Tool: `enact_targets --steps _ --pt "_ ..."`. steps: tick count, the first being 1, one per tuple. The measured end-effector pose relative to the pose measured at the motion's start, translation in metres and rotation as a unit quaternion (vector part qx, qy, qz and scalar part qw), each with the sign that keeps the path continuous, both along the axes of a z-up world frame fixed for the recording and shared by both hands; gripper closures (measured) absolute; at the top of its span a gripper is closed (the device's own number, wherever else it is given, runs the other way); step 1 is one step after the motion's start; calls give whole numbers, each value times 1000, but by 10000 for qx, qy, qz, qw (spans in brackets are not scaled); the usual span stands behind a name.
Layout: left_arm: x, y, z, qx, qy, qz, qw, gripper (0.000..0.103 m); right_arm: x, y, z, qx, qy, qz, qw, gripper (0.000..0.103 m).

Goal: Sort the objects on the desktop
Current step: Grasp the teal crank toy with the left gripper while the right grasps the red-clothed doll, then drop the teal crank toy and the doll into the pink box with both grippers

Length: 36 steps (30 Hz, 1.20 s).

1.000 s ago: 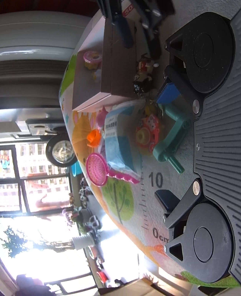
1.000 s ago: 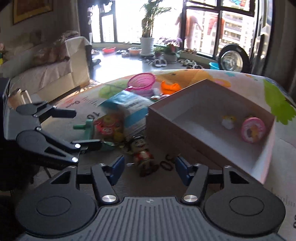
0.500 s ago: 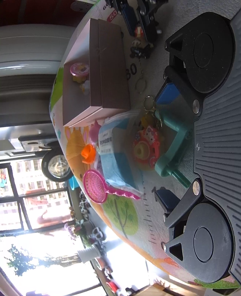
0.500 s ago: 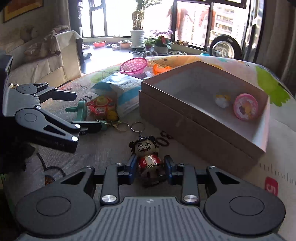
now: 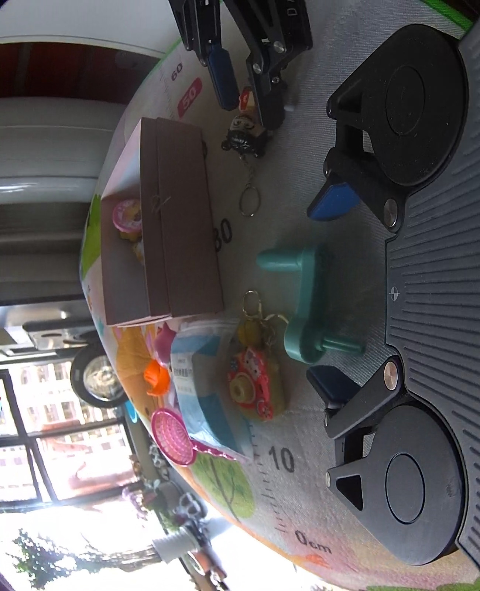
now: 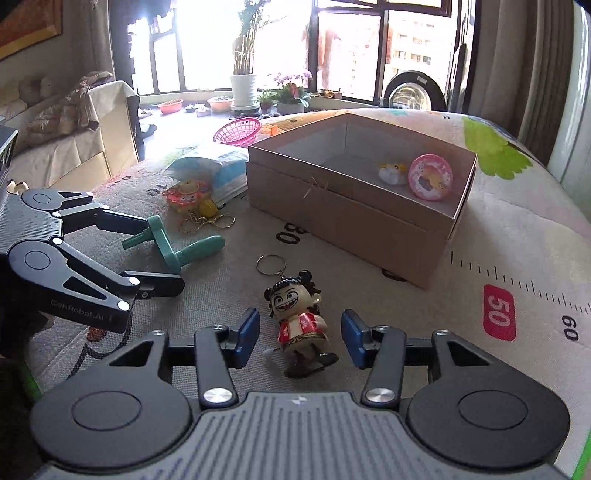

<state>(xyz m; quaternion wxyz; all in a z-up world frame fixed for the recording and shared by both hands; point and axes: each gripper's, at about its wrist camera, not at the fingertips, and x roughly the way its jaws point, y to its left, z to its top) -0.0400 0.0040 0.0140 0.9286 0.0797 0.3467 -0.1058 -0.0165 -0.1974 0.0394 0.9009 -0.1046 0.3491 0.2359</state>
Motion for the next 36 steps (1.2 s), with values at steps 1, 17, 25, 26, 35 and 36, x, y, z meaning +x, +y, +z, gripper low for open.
enact_targets --steps 1,17,25,26,35,36 --pt "4 -2 0 -36 24 63 10000 13 2 3 -1 -38 -29 23 10000 52" --pt "-31 -7 25 43 -292 -127 9995 27 -22 -6 28 97 292 290 9991 76" --pt "-11 -16 109 -9 -1732 -466 9838 27 4 -46 125 1102 -639 -198 9917 76" --pt "0 -21 114 9 -1848 -483 9816 27 16 -47 132 1111 -772 -332 9903 76" --pt "74 -24 98 -371 -1446 -461 9877 6 88 -52 119 1118 -612 -997 9868 64" --pt "66 -15 88 -295 -1428 -372 9886 6 86 -53 113 1062 -619 -1023 9871 62"
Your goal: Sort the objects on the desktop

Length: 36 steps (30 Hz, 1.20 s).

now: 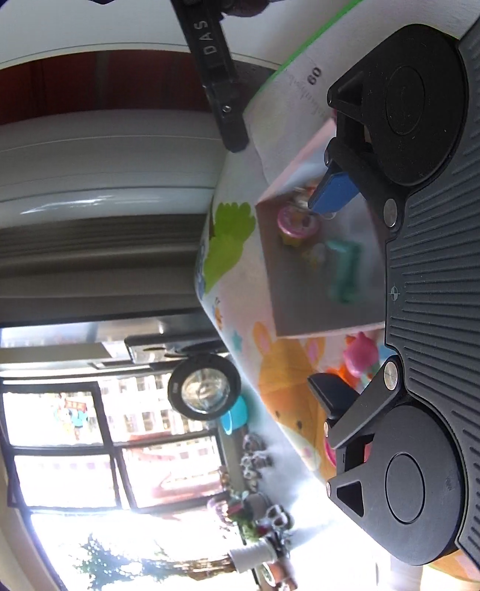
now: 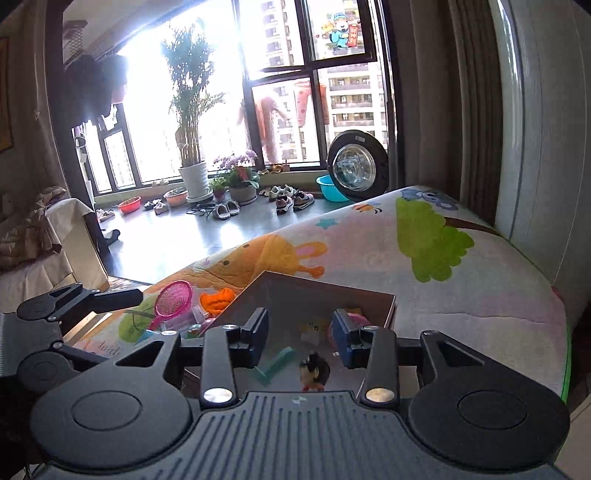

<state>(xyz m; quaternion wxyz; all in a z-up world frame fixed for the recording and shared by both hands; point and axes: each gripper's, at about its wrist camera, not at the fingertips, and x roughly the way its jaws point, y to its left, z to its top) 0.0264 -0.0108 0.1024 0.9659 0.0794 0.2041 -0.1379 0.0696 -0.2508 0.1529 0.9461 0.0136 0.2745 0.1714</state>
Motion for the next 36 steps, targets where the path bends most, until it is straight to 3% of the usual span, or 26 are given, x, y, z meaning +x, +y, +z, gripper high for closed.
enact_targets --steps 3,7,12,15,17,19,24,27,33,36 --pt "-18 22 -27 200 182 385 9989 6 -8 10 -18 -297 -13 50 9995 59" --pt "-34 62 -51 206 559 1062 9926 6 -25 54 -41 -640 -21 838 9944 58" --pt "-43 114 -56 -3 792 1844 9797 5 -40 138 -67 -1387 -280 1896 9716 54" --pt "-52 132 -56 -48 734 1982 9774 4 -19 174 -63 -1346 -203 2162 9668 52" --pt "-57 137 -57 -89 739 1962 9777 3 4 197 -58 -1245 52 2321 9647 27" --pt "-62 136 -59 -165 805 1843 9794 3 30 220 -60 -1167 295 2374 9639 20" --pt "-75 131 -67 -245 893 1468 9848 3 77 266 -86 -1460 685 2131 9636 20" --pt "-83 131 -66 -293 876 1318 9870 2 85 272 -99 -1315 1180 2242 9584 22" --pt "-96 109 -73 -41 895 612 9941 1 44 249 -88 -692 1676 2921 9390 28" --pt "-94 94 -78 -164 1063 304 9937 1 13 220 -65 -460 1200 2869 9493 28"
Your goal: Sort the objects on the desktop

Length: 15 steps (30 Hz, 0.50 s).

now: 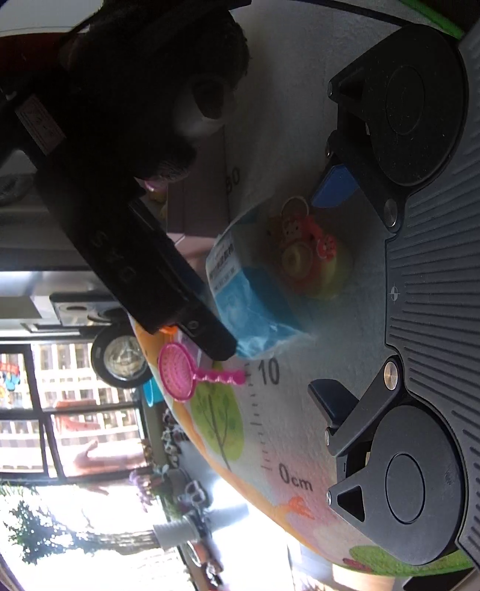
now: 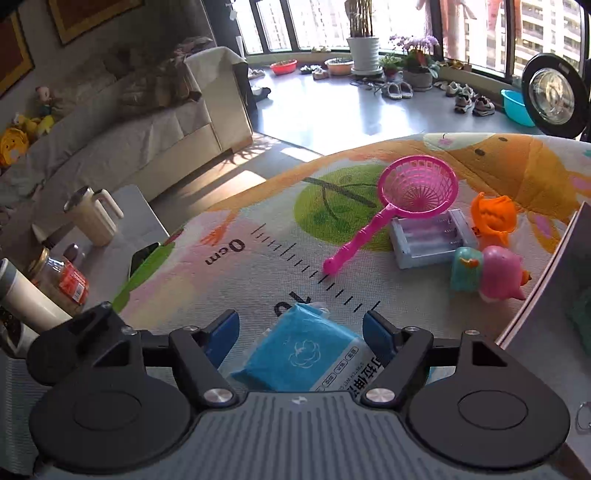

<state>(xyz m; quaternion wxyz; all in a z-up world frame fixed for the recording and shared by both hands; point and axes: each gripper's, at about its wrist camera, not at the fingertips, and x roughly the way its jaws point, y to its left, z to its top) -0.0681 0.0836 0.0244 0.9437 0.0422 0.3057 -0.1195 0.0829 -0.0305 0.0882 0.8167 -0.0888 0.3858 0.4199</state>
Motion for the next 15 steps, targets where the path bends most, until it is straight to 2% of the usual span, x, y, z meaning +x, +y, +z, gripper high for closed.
enact_targets --steps 3,5,10,12,15 --pt "5 -14 -6 -327 297 -299 9986 1 -37 -37 20 135 -806 -189 9965 28" --pt "9 -26 -8 -350 339 -380 9981 1 -51 -63 29 213 -1021 -448 9935 28" --pt "28 -49 -11 -319 423 -192 9984 1 -67 -130 32 447 -1030 -1387 9840 27" --pt "30 -62 -11 -311 429 -471 9975 1 -71 -152 26 519 -936 -1742 9789 25" --pt "27 -88 -13 -317 444 -1223 9910 1 -79 -178 13 626 -791 -2168 9710 25"
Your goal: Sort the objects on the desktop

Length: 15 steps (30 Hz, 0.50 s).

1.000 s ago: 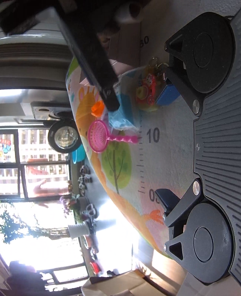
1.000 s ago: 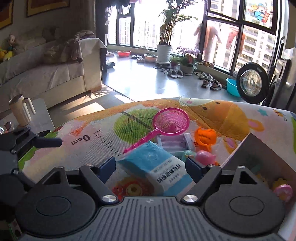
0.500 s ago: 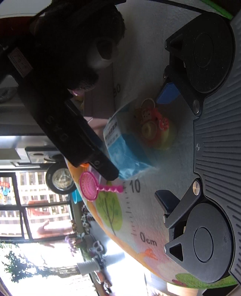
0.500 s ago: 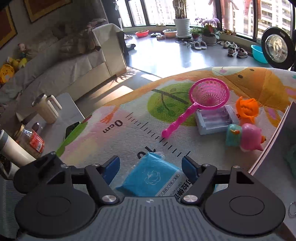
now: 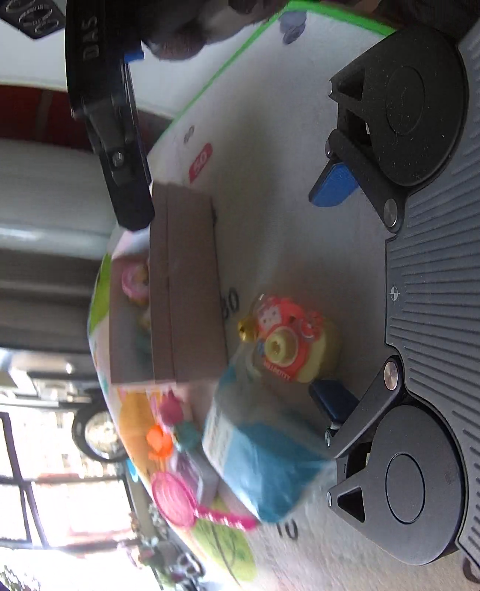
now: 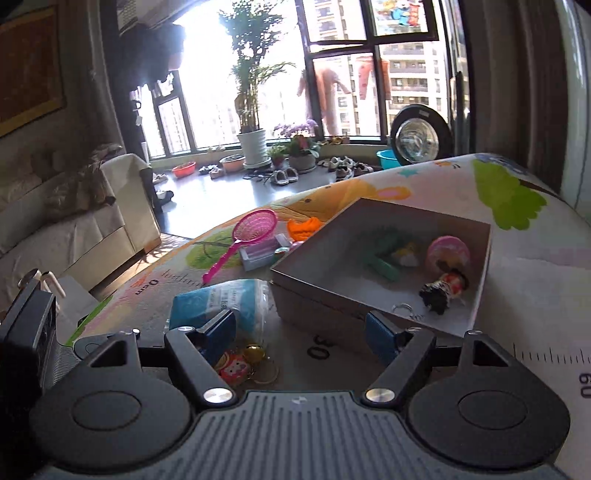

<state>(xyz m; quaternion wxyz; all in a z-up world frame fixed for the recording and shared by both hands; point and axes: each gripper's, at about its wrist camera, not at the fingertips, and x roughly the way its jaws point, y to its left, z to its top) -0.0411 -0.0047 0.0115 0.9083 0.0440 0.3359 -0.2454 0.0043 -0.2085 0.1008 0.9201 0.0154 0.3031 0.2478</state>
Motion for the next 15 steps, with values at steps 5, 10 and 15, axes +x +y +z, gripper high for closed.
enact_targets --steps 5,10,15 --pt "-14 -43 -1 287 -233 -925 9950 1 -6 -25 -12 169 43 -396 9991 25" --pt "-18 -25 9 495 -387 -392 9973 1 -5 -15 -24 -183 34 -97 9998 26" --pt "-17 23 19 861 -457 571 9936 0 -5 26 -48 -707 232 526 9958 38"
